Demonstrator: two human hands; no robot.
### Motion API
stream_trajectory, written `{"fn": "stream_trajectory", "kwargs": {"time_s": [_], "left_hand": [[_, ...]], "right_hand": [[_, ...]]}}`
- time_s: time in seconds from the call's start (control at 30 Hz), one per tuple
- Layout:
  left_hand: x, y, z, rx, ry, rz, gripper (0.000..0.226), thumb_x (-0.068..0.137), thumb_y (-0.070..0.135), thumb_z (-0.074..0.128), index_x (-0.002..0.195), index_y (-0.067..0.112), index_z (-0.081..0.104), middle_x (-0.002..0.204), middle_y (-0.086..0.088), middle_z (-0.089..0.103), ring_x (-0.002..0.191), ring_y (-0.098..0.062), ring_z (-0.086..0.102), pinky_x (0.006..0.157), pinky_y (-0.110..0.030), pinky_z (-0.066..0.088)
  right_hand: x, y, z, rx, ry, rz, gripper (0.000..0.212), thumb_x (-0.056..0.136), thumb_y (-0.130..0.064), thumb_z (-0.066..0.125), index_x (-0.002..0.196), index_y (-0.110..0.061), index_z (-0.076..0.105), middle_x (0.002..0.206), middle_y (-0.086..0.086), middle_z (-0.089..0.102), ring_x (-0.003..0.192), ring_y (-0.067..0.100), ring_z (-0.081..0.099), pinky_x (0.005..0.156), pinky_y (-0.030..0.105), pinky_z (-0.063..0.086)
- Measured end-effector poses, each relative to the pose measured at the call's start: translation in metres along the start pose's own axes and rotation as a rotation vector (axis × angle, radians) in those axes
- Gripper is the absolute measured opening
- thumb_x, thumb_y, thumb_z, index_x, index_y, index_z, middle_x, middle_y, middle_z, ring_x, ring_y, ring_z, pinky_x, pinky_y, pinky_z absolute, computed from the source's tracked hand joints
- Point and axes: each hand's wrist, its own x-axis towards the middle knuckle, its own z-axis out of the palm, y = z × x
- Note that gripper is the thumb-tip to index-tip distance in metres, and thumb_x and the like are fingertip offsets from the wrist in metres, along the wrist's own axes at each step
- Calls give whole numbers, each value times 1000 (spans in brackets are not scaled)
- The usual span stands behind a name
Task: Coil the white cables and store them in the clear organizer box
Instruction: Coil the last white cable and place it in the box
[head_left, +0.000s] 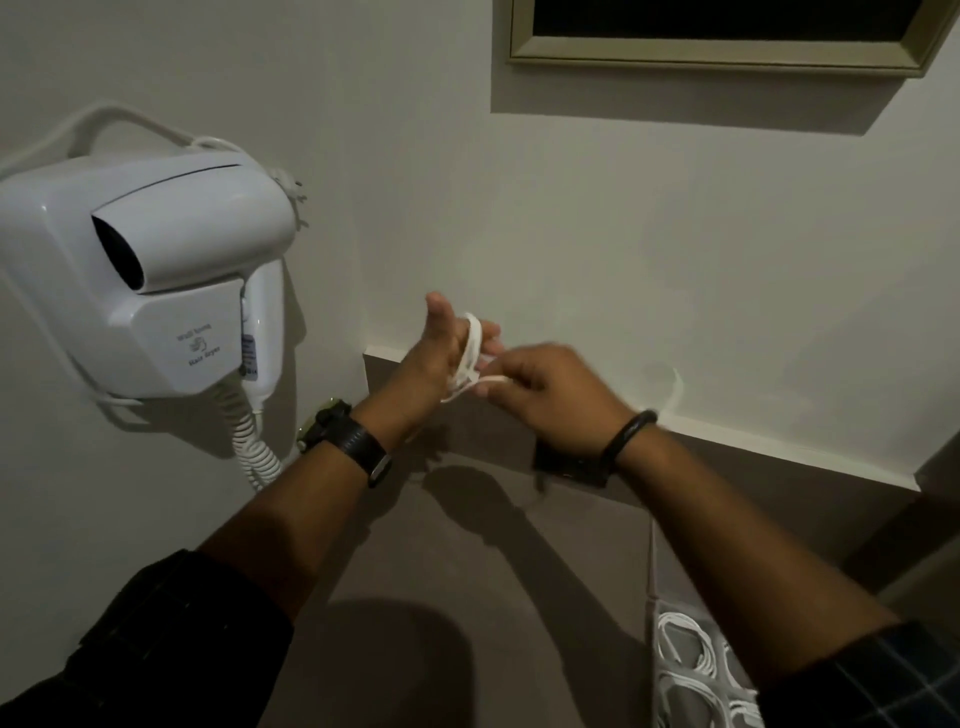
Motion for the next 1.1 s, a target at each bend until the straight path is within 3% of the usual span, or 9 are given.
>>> {"fn": "stream_trajectory", "kwargs": {"time_s": [0.13, 0.27, 0.4, 0.47, 0.57, 0.7, 0.8, 0.9, 1.1], "left_hand": [[-14, -9, 4, 25, -235, -76, 117, 39, 101, 11, 78, 8, 71, 64, -9, 69, 53, -16, 61, 52, -23, 50], [-18, 1, 15, -342, -225, -69, 107, 55, 95, -2, 63, 6, 57, 50, -6, 48, 46, -18, 38, 49, -25, 30], [-11, 10, 24, -569, -93, 32, 117, 60, 93, 5, 94, -2, 65, 74, -11, 57, 63, -19, 49, 60, -30, 42], [-5, 10, 27, -443, 42, 71, 126, 53, 98, 13, 112, -1, 63, 89, -11, 63, 75, -18, 54, 66, -27, 48], [0, 5, 25, -127, 174, 148, 132, 34, 103, 25, 116, 6, 61, 100, -11, 64, 85, -18, 58, 75, -28, 50], [-7, -9, 17, 100, 5, 101, 122, 42, 102, 19, 98, 4, 65, 90, -21, 67, 81, -28, 64, 76, -39, 51], [-15, -16, 16, 162, -144, 45, 115, 43, 102, 14, 79, 7, 69, 67, -12, 69, 57, -15, 63, 57, -27, 52], [-17, -13, 23, 34, -285, -59, 102, 46, 100, 11, 60, 13, 62, 48, -2, 56, 42, -13, 49, 45, -23, 41], [-15, 6, 35, -619, -437, -161, 67, 74, 77, 46, 49, 15, 36, 37, 3, 32, 32, -11, 28, 37, -17, 20]], "right_hand": [[13, 17, -40, 83, 96, 54, 13, 79, -25, 73, 81, -13, 73, 78, -2, 72, 73, 12, 65, 69, 27, 54], [12, 38, -19, 313, 196, 128, 17, 86, -18, 66, 80, -3, 72, 63, 2, 65, 52, 0, 54, 57, 15, 45], [-8, 43, 31, 302, 124, 229, 32, 94, -19, 54, 66, -10, 65, 57, 2, 59, 48, 5, 48, 58, 25, 40], [-15, 34, 46, 228, 17, 206, 36, 95, -27, 51, 60, -22, 56, 55, -5, 55, 47, 2, 47, 56, 24, 39], [-17, 16, 39, -18, -97, 69, 32, 95, -29, 50, 63, -29, 53, 57, -8, 53, 53, 3, 49, 54, 23, 35], [-13, 6, -10, -143, -36, -34, 14, 87, -24, 63, 88, -13, 71, 82, 5, 73, 73, 20, 62, 71, 35, 49], [-10, 9, -50, 8, -26, 12, 6, 80, -22, 73, 80, -16, 73, 68, -13, 69, 65, 2, 61, 62, 20, 48], [-8, 19, -62, 202, -25, 86, 5, 79, -17, 74, 79, -13, 71, 57, -16, 65, 53, -2, 56, 49, 8, 43], [-18, 36, -15, 681, 154, 175, 11, 88, -4, 60, 92, 0, 70, 70, 6, 67, 57, 7, 57, 53, 21, 48]]}}
